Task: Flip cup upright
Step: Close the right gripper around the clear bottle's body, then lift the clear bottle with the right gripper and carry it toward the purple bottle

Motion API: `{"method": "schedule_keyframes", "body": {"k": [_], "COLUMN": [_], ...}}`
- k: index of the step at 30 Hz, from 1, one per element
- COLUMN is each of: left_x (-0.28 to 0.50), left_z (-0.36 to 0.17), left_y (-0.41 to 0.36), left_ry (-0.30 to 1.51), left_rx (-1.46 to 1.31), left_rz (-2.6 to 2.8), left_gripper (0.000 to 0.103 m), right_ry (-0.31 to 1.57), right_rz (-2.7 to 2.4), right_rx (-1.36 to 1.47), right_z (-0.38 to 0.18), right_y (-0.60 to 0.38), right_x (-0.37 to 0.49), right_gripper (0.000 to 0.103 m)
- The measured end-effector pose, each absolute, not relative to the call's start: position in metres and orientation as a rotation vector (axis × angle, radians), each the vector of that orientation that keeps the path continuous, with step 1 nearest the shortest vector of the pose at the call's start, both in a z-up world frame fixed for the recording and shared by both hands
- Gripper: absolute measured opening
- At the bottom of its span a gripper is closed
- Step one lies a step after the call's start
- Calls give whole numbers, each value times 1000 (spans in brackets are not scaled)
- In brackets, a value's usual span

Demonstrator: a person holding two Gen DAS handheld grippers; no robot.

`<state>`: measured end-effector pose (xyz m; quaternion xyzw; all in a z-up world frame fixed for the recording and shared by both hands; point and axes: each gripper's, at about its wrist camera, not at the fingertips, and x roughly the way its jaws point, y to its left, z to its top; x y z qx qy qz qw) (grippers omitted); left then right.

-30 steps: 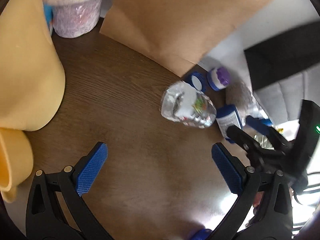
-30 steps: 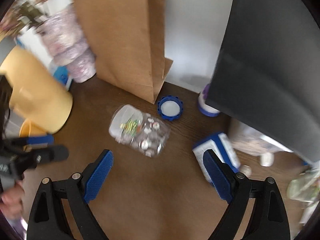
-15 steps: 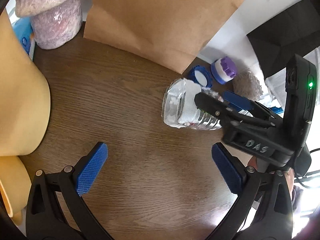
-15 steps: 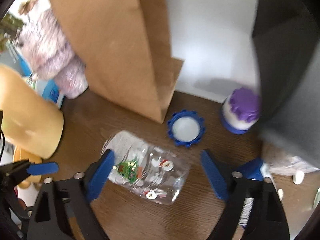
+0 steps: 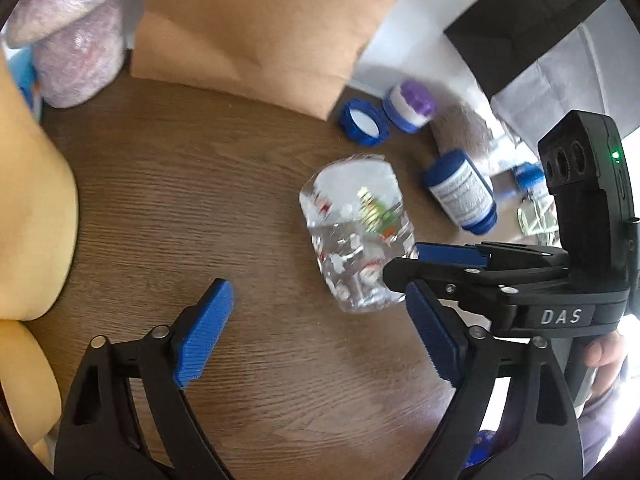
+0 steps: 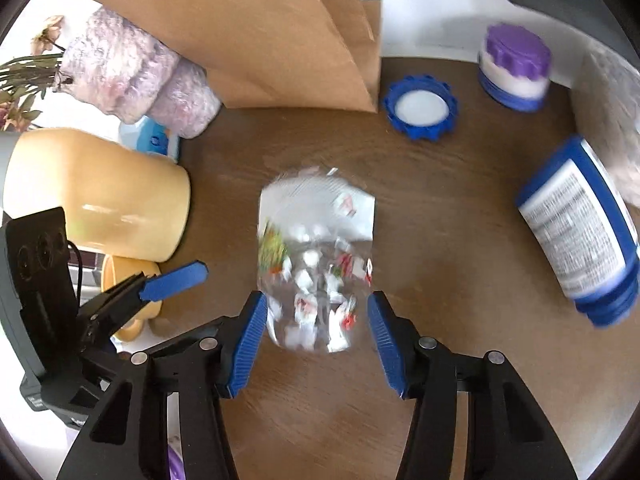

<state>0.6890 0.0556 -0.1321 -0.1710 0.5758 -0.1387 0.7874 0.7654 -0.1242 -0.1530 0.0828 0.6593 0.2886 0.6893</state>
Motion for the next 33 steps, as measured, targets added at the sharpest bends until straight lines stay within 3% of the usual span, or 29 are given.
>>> {"method": "schedule_keyframes", "body": {"k": [2, 11, 12, 14, 15, 22, 27, 28, 30, 33], "left_x": [695, 712, 718, 724, 726, 709, 673, 666, 649, 626], "left_z": [-134, -129, -134, -138, -140, -132, -82, -74, -52, -23], "left_y": [47, -31, -34, -37, -38, -41, -26, -25, -28, -36], "left_ry": [1253, 1213, 1243, 1242, 1237, 1187, 1064, 1043, 986, 887], "left_rx": [-323, 150, 137, 117, 121, 218, 171, 171, 186, 220], "left_rz": [-309, -205, -208, -208, -200, -221, -364, -390, -451, -533], "left_gripper": [99, 103, 102, 78, 73, 70, 70, 71, 71, 72], "right_ry": [1467, 1324, 1332, 1355, 1367, 1384, 1428, 1419, 1395, 1322], "right_rz": [636, 543, 533, 517, 512, 544, 732, 783, 841, 883], "right_rx": [231, 133, 132, 138, 137, 202, 451, 498, 523, 508], "right_z": [-149, -104, -106, -113, -117, -122, -122, -118, -104, -80], "right_y": [-136, -171, -174, -178, -177, -182, -177, -176, -171, -164], "right_x": [769, 757, 757, 757, 757, 756, 746, 741, 731, 718], "right_gripper": [57, 58, 58, 58, 58, 58, 58, 59, 74, 74]}}
